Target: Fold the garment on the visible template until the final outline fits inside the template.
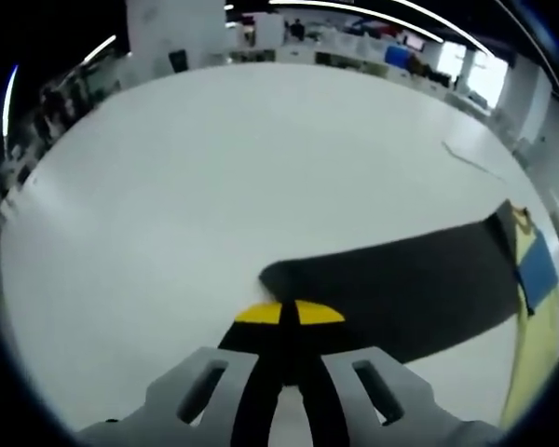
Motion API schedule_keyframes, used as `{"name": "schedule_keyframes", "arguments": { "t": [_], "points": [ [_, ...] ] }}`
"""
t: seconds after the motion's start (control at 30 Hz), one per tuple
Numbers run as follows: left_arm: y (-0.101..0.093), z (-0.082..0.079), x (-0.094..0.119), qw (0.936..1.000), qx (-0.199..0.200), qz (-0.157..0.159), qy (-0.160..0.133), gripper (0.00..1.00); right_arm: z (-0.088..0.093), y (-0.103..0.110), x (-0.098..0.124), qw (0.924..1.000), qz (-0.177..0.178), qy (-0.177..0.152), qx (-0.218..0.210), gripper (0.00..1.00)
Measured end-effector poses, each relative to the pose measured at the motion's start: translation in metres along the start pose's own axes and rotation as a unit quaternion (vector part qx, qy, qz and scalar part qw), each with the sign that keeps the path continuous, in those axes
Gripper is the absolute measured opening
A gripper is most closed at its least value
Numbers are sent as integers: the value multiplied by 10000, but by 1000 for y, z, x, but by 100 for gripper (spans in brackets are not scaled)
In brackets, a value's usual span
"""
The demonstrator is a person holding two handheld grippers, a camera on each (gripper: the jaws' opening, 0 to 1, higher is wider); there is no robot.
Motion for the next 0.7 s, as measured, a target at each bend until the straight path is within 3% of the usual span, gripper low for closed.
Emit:
{"name": "schedule_keyframes", "arguments": {
  "t": [0.37, 0.7],
  "points": [
    [-2, -3, 15, 9998, 52, 70, -176, 0, 0, 1, 0, 10000, -2, -77, -5, 100],
    [-8, -18, 32, 9990, -58, 150, -414, 0, 2, 0, 2, 9998, 13, -182, -30, 100]
  ]
}}
Point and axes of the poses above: the point that each gripper's makers call its tool centre point, and the gripper's own axes: x roughly backward along the fingers, y roughly to its left, z roughly out of its underside, the point moved 4 cm from there along x, roughly backward along the fingers, and after that the axes turned 5 degrees about x, right-handed, at the moved point
